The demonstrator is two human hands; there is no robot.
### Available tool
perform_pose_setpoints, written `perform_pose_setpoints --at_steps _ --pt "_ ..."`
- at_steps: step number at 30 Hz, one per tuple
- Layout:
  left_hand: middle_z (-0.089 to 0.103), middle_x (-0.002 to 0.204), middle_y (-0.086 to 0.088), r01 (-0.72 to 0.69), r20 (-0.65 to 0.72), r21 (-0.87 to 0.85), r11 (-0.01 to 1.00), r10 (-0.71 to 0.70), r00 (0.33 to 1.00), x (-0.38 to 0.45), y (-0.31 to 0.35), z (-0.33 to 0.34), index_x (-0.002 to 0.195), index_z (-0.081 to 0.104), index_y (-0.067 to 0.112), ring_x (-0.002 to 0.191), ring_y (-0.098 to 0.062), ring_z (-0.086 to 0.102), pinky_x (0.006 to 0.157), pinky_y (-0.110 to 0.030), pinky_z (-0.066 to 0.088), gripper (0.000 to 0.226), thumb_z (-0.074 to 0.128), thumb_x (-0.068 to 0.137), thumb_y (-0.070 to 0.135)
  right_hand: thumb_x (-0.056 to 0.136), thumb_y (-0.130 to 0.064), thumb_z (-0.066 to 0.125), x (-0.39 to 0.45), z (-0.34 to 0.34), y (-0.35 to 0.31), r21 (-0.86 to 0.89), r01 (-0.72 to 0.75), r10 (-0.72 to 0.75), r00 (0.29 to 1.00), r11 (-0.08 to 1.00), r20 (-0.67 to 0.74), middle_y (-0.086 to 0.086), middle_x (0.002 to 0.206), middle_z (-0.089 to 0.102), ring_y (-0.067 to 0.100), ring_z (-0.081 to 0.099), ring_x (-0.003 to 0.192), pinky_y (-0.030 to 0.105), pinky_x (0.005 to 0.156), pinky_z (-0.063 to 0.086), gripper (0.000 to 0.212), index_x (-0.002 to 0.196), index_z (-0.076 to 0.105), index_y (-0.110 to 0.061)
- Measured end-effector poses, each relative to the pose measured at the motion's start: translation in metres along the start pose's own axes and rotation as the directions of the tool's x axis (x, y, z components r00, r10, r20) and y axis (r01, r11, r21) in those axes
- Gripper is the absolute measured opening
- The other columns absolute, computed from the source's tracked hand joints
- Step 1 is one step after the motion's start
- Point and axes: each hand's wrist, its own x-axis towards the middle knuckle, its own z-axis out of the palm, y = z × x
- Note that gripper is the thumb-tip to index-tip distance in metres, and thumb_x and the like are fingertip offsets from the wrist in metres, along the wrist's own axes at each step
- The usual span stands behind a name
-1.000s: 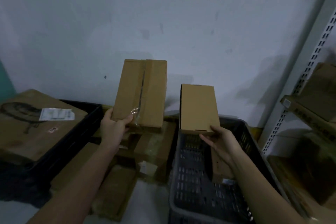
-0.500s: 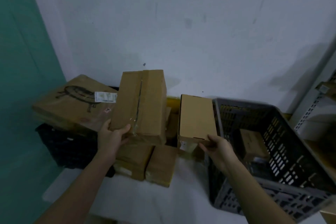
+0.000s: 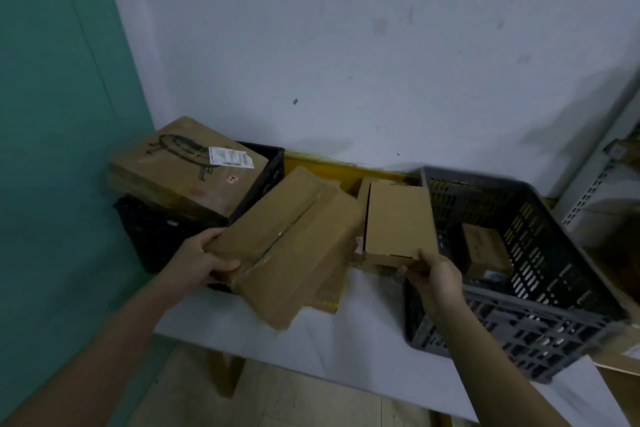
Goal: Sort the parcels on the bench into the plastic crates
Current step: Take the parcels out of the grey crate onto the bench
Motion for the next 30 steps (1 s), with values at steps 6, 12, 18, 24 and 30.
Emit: perform_pose_setpoints --at_steps 6,12,18,24,30 --pt "0.072 0.107 -0.005 0.103 0.077 0.272 0.957 -0.128 0.989 -0.027 -0.034 -0.015 0.113 0.066 0.032 0.097 -0.024 0.068 0.084 -0.043 0.058 0.058 0.077 0.075 -0.010 0.101 -0.011 0.055 -0.033 -0.027 0.032 -0.081 0.003 -0.005 0.999 0.997 -0.033 0.022 0.115 0.061 0.035 0.061 0.095 0.043 0.077 0.056 0.030 0.130 0.052 -0.005" --pt "0.069 0.104 -0.005 0.103 0.150 0.410 0.906 -0.178 0.972 -0.021 -0.047 -0.009 0.115 0.064 0.030 0.093 -0.023 0.066 0.079 -0.037 0.056 0.060 0.071 0.074 -0.015 0.103 -0.014 0.051 -0.056 -0.043 0.066 -0.077 -0.027 0.023 0.999 0.997 -0.049 0.020 0.115 0.059 0.030 0.062 0.092 0.044 0.079 0.052 0.034 0.136 0.048 -0.006" --pt "0.050 0.134 -0.010 -0.127 0.114 0.603 0.787 0.072 0.991 0.042 -0.075 0.008 0.137 0.057 0.020 0.120 -0.028 0.052 0.090 -0.028 0.046 0.059 0.064 0.084 -0.007 0.102 -0.014 0.055 -0.057 -0.015 0.094 -0.174 -0.151 0.153 0.988 0.973 -0.003 0.020 0.103 0.059 0.036 0.064 0.094 0.051 0.073 0.059 0.026 0.127 0.049 -0.012" --pt "0.020 0.164 0.000 -0.268 0.192 0.753 0.601 0.190 0.963 0.057 -0.138 0.033 0.143 0.051 0.029 0.151 -0.028 0.006 0.122 -0.049 0.013 0.043 0.048 0.101 0.040 0.104 -0.013 0.050 -0.042 0.027 0.125 -0.191 -0.222 0.223 0.975 0.956 -0.014 0.019 0.085 0.055 0.036 0.061 0.089 0.047 0.069 0.058 0.011 0.103 0.060 -0.007" --pt "-0.013 0.163 0.019 -0.428 0.432 0.857 0.288 0.053 0.900 0.065 -0.138 0.035 0.155 0.008 0.045 0.151 -0.015 -0.018 0.117 -0.065 -0.002 0.093 0.007 0.074 0.090 0.101 -0.014 0.054 -0.024 0.054 0.149 -0.046 -0.272 0.263 0.955 0.961 -0.136 0.015 0.090 0.057 0.030 0.060 0.089 0.039 0.061 0.059 0.008 0.097 0.057 -0.007"
